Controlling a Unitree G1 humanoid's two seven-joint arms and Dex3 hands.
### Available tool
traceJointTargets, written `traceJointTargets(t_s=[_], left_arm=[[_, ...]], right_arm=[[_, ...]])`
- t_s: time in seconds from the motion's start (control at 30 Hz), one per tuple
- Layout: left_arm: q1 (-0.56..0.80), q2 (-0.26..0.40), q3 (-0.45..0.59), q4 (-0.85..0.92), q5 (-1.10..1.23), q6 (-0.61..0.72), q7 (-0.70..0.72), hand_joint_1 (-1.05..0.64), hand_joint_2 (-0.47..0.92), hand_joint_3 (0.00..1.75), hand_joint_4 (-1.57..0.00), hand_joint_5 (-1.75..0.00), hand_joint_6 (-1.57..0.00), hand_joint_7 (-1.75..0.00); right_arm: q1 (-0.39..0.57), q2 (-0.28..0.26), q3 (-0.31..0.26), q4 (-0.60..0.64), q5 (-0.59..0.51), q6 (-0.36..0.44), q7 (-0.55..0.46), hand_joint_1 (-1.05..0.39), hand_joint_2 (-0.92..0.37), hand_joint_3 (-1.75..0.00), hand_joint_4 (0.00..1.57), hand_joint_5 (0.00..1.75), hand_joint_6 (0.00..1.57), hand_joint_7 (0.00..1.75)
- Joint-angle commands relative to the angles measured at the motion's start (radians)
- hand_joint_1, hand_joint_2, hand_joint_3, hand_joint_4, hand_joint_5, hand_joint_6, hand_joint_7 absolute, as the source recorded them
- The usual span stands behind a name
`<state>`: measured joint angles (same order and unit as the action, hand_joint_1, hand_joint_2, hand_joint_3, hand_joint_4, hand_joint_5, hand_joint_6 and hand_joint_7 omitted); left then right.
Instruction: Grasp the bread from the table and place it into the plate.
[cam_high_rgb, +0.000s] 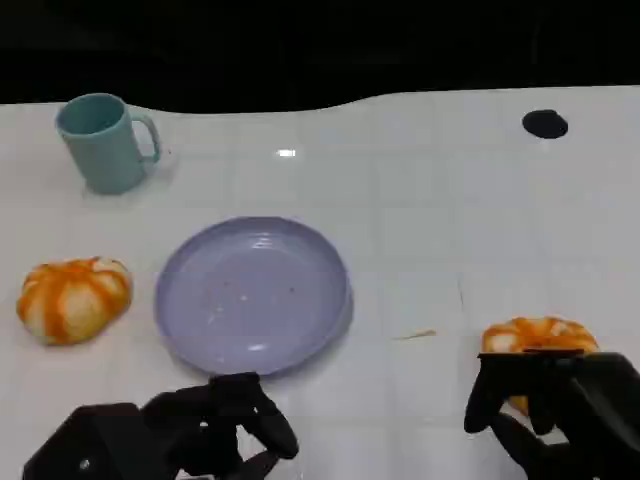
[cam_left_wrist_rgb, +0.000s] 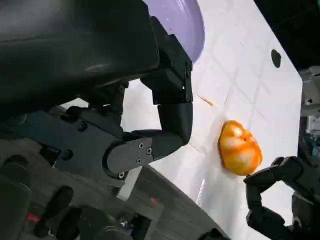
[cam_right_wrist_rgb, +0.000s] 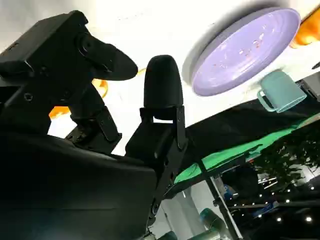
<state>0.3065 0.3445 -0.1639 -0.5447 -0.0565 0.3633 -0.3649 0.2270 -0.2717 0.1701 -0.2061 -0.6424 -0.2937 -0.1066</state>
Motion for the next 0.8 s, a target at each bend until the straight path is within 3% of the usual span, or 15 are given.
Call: traceJointTargets(t_s=[0.03, 0.8], left_arm=[[0.008, 0.011, 0.01, -0.011, -0.007, 0.001, -0.009, -0.33, 0.83, 0.69, -0.63, -1.75, -0.58, -1.45], [0.006, 0.007, 0.012, -0.001, -0.008, -0.011, -0.015, -0.34, 0.83, 0.7, -0.64, -1.75, -0.59, -1.45]], right_arm=[[0.003, -0.007, -0.007, -0.011, 0.003, 0.004, -0.004, -0.04, -0.29, -1.15, 0.94, 1.75, 0.9, 1.25], [0.002, -0.011, -0.008, -0.014, 0.005, 0.009, 0.0, -0.05, -0.29, -1.17, 0.93, 1.75, 0.9, 1.24]])
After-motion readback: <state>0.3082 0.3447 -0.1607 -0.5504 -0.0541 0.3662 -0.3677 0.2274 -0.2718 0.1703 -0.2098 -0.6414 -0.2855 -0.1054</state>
